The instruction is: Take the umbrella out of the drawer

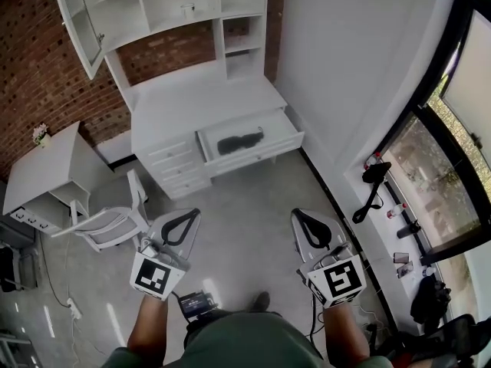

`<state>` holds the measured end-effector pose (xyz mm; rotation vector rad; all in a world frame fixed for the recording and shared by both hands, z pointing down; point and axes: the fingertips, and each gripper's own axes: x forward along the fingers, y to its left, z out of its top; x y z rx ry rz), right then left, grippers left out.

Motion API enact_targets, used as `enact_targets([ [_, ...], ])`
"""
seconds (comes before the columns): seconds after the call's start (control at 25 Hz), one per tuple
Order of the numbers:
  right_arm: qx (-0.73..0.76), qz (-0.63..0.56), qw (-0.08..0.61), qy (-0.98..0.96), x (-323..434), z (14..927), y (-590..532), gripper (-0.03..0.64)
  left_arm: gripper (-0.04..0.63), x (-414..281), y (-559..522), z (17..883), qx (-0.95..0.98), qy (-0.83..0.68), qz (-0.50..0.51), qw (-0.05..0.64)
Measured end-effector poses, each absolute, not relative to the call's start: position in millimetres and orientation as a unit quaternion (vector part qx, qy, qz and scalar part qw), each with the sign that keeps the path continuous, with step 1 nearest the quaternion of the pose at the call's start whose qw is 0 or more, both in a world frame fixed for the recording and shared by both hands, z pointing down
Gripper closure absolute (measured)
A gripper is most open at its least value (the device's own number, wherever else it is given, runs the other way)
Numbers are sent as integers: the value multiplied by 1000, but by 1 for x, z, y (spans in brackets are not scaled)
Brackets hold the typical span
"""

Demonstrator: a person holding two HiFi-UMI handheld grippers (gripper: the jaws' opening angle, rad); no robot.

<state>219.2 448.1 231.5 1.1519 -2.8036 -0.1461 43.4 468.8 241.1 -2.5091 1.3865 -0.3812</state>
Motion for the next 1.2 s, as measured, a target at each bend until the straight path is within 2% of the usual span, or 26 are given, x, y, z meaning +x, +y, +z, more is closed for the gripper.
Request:
enact_targets([
  [0.24, 370, -41, 53, -927, 238, 236, 416, 611, 594, 65, 438, 244, -859, 479, -138, 119],
  [0.64, 396, -30, 64, -915, 238, 246, 347, 611, 594, 62, 353, 252, -874, 454, -132, 116],
  [1.2, 435, -37, 74, -896, 151, 232, 210, 611, 594, -18, 197, 239, -896, 413, -103, 123],
])
